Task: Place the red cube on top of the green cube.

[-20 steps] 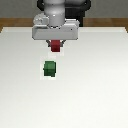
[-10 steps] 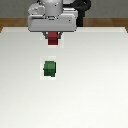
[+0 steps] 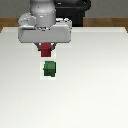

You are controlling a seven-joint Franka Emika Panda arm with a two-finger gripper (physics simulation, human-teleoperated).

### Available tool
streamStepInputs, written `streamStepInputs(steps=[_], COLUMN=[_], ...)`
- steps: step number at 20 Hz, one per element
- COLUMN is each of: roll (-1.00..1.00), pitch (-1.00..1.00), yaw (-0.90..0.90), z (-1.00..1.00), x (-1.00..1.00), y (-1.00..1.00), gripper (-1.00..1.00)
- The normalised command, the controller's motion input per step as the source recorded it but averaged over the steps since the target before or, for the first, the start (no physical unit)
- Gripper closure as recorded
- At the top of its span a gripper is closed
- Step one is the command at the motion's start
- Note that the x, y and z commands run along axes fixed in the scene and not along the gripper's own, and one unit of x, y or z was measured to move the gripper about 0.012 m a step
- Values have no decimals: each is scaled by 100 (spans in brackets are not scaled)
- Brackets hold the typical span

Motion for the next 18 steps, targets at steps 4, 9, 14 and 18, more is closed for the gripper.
streamStepInputs(steps=[4, 9, 14, 18], roll=[0, 0, 0, 0], pitch=[0, 0, 0, 0], yaw=[0, 0, 0, 0], z=[0, 0, 0, 0], x=[0, -20, -20, 0], y=[25, 0, 0, 0], gripper=[100, 100, 100, 100])
